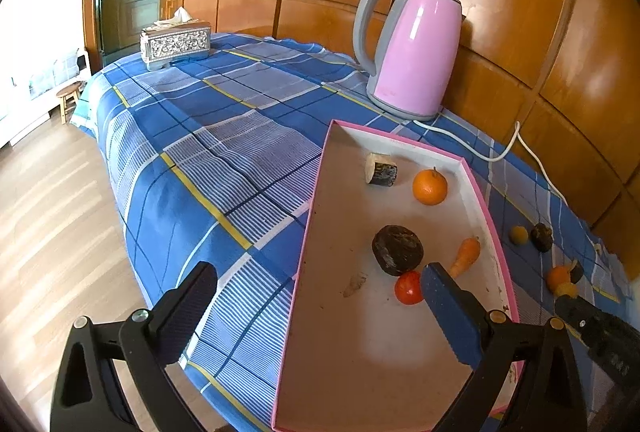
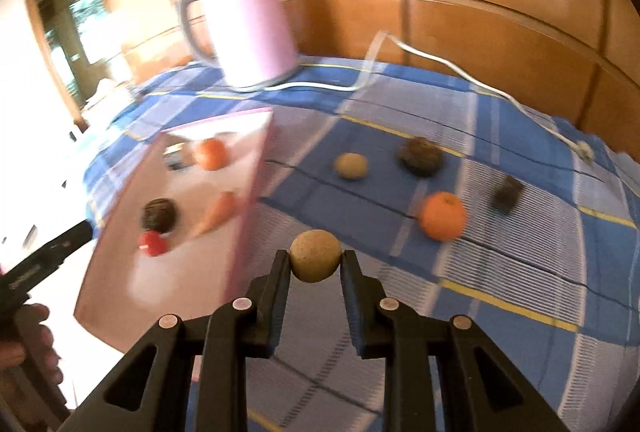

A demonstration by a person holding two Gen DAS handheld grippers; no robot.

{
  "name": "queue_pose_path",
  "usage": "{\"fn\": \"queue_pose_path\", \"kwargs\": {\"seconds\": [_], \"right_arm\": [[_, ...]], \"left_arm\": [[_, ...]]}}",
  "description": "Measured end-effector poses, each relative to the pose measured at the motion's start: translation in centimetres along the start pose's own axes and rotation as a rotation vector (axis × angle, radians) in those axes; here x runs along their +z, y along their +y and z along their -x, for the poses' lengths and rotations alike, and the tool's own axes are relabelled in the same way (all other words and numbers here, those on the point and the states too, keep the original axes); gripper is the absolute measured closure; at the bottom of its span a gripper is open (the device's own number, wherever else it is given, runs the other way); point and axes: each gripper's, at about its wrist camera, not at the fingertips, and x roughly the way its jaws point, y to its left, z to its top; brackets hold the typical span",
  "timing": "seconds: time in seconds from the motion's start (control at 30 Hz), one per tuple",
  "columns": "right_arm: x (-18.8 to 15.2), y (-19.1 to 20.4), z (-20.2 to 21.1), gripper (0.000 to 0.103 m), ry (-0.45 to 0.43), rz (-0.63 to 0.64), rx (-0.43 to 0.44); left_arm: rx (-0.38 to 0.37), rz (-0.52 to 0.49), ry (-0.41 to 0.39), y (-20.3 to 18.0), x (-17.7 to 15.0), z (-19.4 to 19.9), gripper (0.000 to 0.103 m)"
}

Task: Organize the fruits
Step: 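Carry the tan fruit into the tray and open the right gripper, then withdraw the right gripper from the tray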

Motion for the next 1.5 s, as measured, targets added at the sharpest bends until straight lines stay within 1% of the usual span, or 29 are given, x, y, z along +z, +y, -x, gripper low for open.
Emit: {"fn": "queue_pose_path", "kwargs": {"seconds": [0.13, 0.3, 0.43, 0.6, 0.8, 0.9, 1.03, 1.1, 1.3, 1.5], "right_arm": [[0.2, 2.8, -0.5, 0.077, 0.013, 0.064, 0.063], [0.9, 6.1, -1.8, 0.077, 0.035, 0.133, 0.113], [1.4, 8.1, -3.0, 0.077, 0.055, 0.158, 0.124], [1.4, 8.8, -3.2, 0.075, 0.045, 0.162, 0.119], [1.0, 7.5, -2.3, 0.075, 0.018, 0.123, 0.082], [0.7, 6.4, -1.6, 0.07, 0.003, 0.092, 0.052], [0.1, 4.9, -0.9, 0.07, -0.012, 0.042, 0.015], [-0.2, 4.2, -0.5, 0.067, -0.021, 0.021, -0.01], [-1.0, 1.9, 0.3, 0.067, -0.041, -0.04, -0.079], [-1.5, 0.1, 0.9, 0.067, -0.053, -0.1, -0.121]], "left_arm": [[0.009, 0.008, -0.005, 0.3, 0.1, -0.1, 0.001], [0.012, 0.01, -0.007, 0.4, 0.1, -0.1, 0.001], [0.013, 0.007, -0.01, 0.4, 0.1, -0.2, 0.001], [0.009, 0.007, -0.01, 0.4, 0.2, -0.2, 0.001], [0.002, 0.002, -0.015, 0.2, 0.2, -0.1, 0.001], [-0.003, -0.006, -0.015, 0.0, 0.1, 0.1, 0.001], [-0.01, -0.019, -0.017, -0.2, 0.1, 0.2, 0.001], [-0.013, -0.025, -0.02, -0.4, 0.1, 0.4, 0.001], [-0.024, -0.055, -0.033, -1.1, 0.0, 0.7, 0.001], [-0.039, -0.083, -0.031, -1.7, -0.2, 0.9, 0.001]]}}
